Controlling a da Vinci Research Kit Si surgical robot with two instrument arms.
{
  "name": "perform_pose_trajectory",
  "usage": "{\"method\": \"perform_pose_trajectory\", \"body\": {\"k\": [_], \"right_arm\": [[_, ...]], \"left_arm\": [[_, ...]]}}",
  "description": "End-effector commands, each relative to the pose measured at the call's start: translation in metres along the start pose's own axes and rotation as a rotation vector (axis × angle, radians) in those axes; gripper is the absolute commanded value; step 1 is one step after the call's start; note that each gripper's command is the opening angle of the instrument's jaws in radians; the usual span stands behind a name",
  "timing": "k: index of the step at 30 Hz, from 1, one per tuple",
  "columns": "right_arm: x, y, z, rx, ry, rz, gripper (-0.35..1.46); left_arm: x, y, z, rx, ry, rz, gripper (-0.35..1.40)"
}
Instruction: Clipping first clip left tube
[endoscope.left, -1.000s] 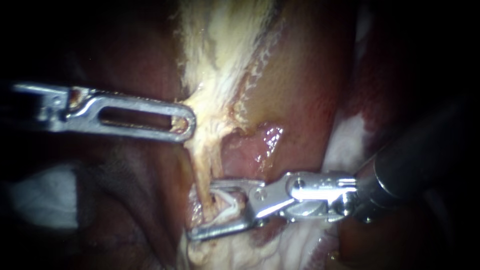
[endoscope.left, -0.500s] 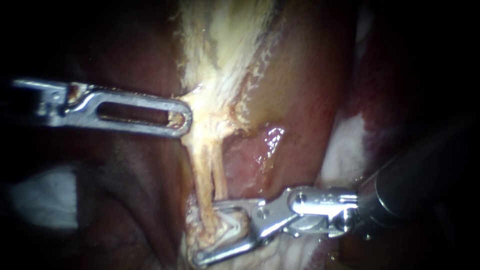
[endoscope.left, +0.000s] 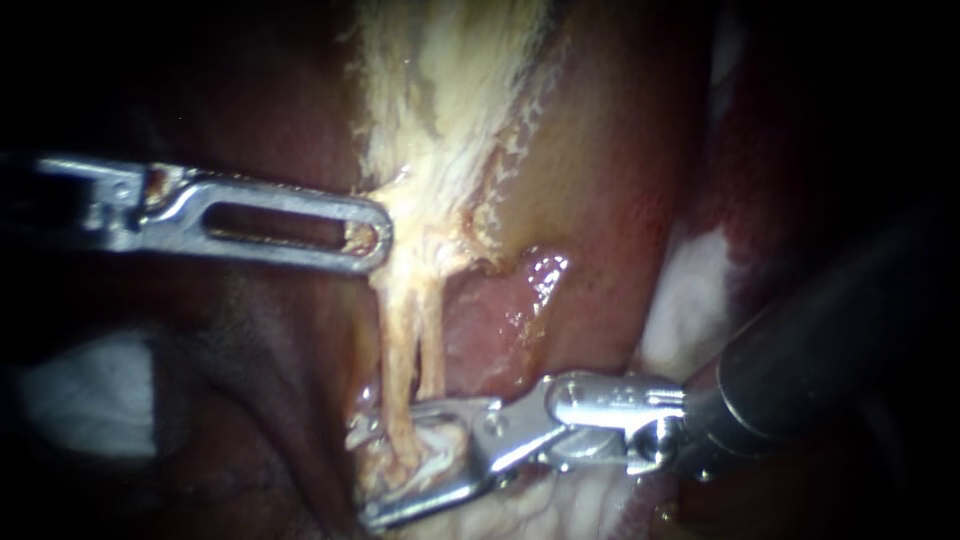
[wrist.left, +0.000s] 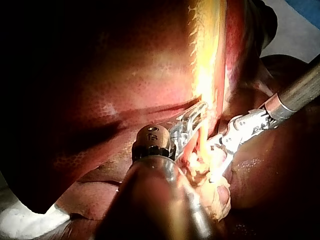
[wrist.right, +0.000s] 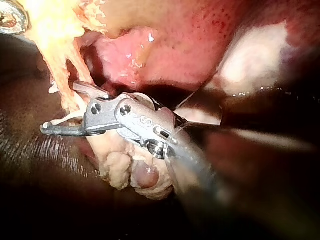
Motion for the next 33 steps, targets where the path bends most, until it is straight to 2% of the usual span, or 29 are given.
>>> {"method": "perform_pose_trajectory", "body": {"k": [1,11,17,19,22,27,33], "right_arm": [[0.0000,0.0001,0.0001,-0.001,0.000,0.000,0.51],[0.0002,0.0006,0.0009,-0.005,0.001,0.001,0.45],[0.0002,0.0008,0.0008,-0.002,0.001,0.001,0.32],[0.0001,0.0010,0.0006,-0.025,0.003,0.025,0.11],[-0.0002,0.0013,0.0000,-0.056,0.003,0.050,-0.35],[-0.0007,0.0019,-0.0006,-0.073,-0.001,0.070,-0.35],[-0.0008,0.0019,-0.0006,-0.073,0.000,0.075,-0.35]], "left_arm": [[0.0000,0.0000,0.0000,-0.001,0.000,-0.001,-0.35],[-0.0001,-0.0001,0.0003,-0.002,-0.001,-0.001,-0.35],[-0.0001,-0.0001,0.0002,-0.002,-0.001,-0.001,-0.35],[-0.0001,-0.0001,0.0003,-0.002,-0.001,-0.001,-0.35],[0.0000,-0.0001,0.0002,-0.002,-0.001,-0.001,-0.35],[0.0000,0.0000,0.0001,-0.002,0.000,-0.001,-0.35],[-0.0001,0.0001,0.0001,-0.001,0.000,-0.001,-0.35]]}}
